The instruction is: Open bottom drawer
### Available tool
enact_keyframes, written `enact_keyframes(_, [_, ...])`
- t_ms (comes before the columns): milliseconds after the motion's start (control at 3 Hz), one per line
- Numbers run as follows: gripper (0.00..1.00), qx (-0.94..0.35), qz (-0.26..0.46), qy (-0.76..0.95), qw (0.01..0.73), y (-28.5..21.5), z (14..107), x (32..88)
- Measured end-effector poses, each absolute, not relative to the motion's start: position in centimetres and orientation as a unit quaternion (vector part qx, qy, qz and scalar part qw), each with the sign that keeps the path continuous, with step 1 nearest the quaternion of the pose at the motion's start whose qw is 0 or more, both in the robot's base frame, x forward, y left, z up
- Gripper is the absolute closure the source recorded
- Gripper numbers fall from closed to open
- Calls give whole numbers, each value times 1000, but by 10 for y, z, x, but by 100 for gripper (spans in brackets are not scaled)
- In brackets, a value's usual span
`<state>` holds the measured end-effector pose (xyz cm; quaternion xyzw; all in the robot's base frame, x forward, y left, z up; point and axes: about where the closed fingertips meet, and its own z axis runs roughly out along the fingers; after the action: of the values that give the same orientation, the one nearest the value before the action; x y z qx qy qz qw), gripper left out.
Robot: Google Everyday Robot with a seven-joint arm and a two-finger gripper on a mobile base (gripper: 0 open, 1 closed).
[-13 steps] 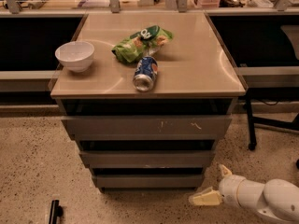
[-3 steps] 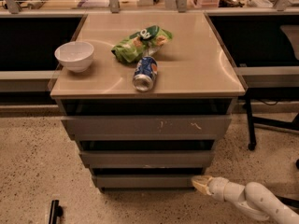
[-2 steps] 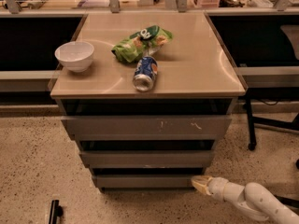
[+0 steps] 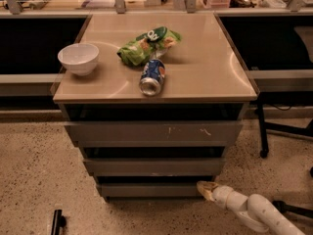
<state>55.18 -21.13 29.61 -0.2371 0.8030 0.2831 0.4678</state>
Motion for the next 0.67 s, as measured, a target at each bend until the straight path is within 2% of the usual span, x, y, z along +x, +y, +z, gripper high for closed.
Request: enact_keyframes(667, [100, -222, 262, 812, 473, -211, 271, 577])
